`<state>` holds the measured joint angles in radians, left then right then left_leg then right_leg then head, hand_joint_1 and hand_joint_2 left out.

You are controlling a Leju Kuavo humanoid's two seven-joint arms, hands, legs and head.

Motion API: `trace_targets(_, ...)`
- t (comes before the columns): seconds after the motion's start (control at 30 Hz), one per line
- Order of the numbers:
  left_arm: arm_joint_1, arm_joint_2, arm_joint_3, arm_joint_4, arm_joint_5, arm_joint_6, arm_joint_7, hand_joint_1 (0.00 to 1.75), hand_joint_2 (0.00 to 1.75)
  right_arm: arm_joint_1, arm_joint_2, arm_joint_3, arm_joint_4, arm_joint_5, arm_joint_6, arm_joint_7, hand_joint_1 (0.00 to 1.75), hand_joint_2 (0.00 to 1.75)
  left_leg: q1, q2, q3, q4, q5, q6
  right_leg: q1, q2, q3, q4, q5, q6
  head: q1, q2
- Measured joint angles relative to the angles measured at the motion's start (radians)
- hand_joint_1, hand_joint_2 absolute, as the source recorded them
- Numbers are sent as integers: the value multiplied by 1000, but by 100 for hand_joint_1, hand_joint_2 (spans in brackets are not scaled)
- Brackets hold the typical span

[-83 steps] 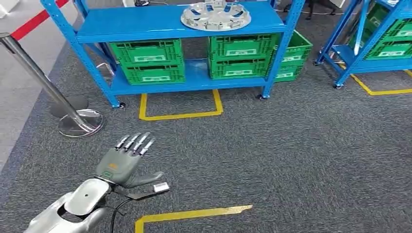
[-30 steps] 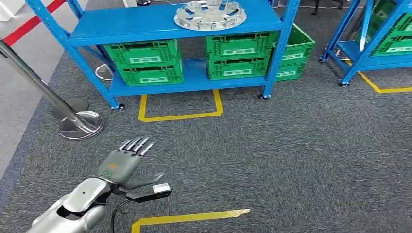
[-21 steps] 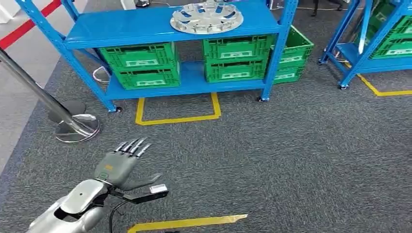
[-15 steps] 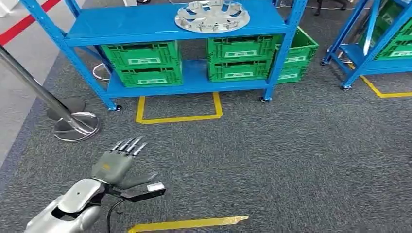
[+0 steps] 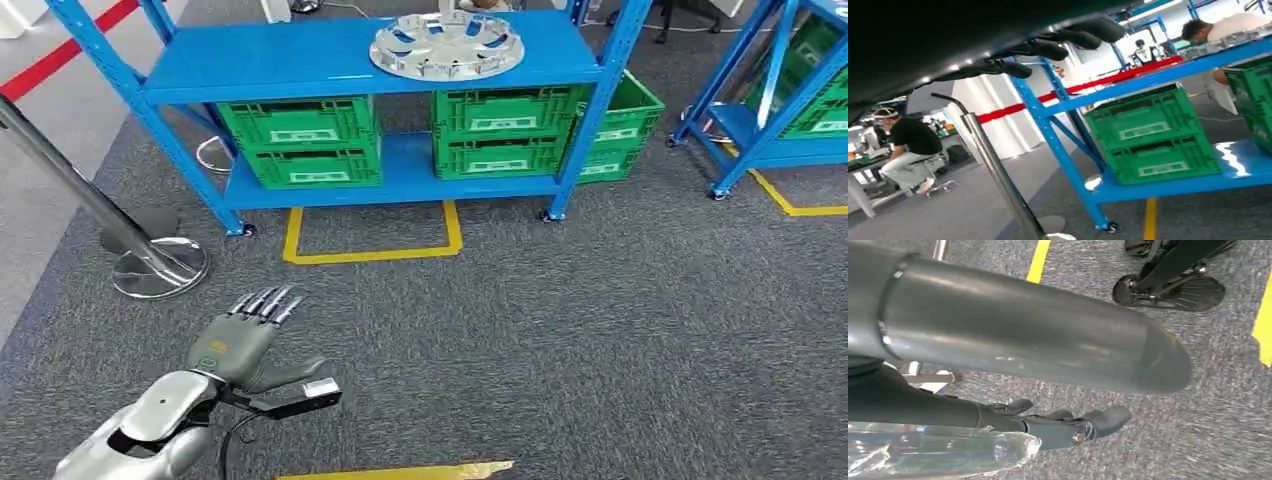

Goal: Take the parts from the cabinet and place them on the table.

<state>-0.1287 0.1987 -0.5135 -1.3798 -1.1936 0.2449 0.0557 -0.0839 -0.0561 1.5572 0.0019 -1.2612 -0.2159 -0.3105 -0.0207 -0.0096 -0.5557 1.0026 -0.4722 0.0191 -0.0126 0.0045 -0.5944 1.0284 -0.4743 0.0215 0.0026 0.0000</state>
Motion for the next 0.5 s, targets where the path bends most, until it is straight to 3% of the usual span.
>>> trace_targets(0.03, -1, 0, 1, 0, 0, 0, 0, 0, 0, -1, 0, 0, 0, 0, 0, 0, 0, 0, 0, 0, -1, 3, -9, -5, -10, 0, 5, -5, 1, -7, 1, 0)
trace_targets(0.07, -1, -1, 2, 0, 0, 1, 0, 0, 0, -2, 1, 0, 0, 0, 0, 0, 0, 0, 1, 2, -6, 25, -25, -15, -10, 0, 9, -6, 0, -12, -2, 0)
trace_targets(0.1, -4, 0, 3, 0, 0, 1, 0, 0, 0, -3, 0, 0, 0, 0, -1, 0, 0, 0, 5, 2, -33, 82, -54, -23, -11, -1, 12, -6, -3, -16, -12, 0)
trace_targets(0.17, -2, 1, 4, 0, 0, 1, 1, 0, 0, -2, 0, 0, 0, 0, -1, 0, 0, 0, 16, 3, -120, 241, -118, -34, -10, -2, 15, -6, -8, -20, -11, 0)
trace_targets(0.2, 0, 1, 3, 0, 0, 1, 1, 0, 0, -1, 0, 0, 0, 0, -1, 0, 0, 0, 20, 3, -162, 308, -131, -37, -10, -2, 17, -6, -10, -20, -10, 0)
trace_targets(0.23, 2, 1, 3, 1, 0, 1, 1, 0, 0, -1, 0, 0, 0, 0, -1, 0, 0, 0, 23, 3, -177, 318, -115, -38, -11, -2, 20, -6, -12, -19, -11, 0)
trace_targets(0.3, 2, 1, 3, 1, 0, 1, 1, 0, 0, -1, 0, 0, 0, 0, -1, 0, 0, 0, 26, 3, -142, 222, -25, -34, -11, -1, 32, -6, -19, -17, -11, 0)
trace_targets(0.37, 1, 1, 4, 1, 0, 1, 1, 0, 0, -2, 0, 0, 0, 0, -1, 0, 0, 0, 25, 5, -69, 57, 63, -22, -12, 0, 43, -7, -26, -11, -11, 0)
trace_targets(0.43, 0, 0, 5, 1, 0, 1, 1, 0, 0, -3, 1, 0, 0, 0, -1, 0, 0, 0, 17, 6, -50, 13, 35, -13, -7, 1, 39, -5, -31, 3, -11, 0)
trace_targets(0.5, 2, 0, 6, 1, 0, 0, 1, 0, 0, -2, 0, 0, 0, 0, -2, 0, 0, 0, 14, 5, -54, 17, 32, -9, -9, -4, 41, -13, -31, 15, -10, 0)
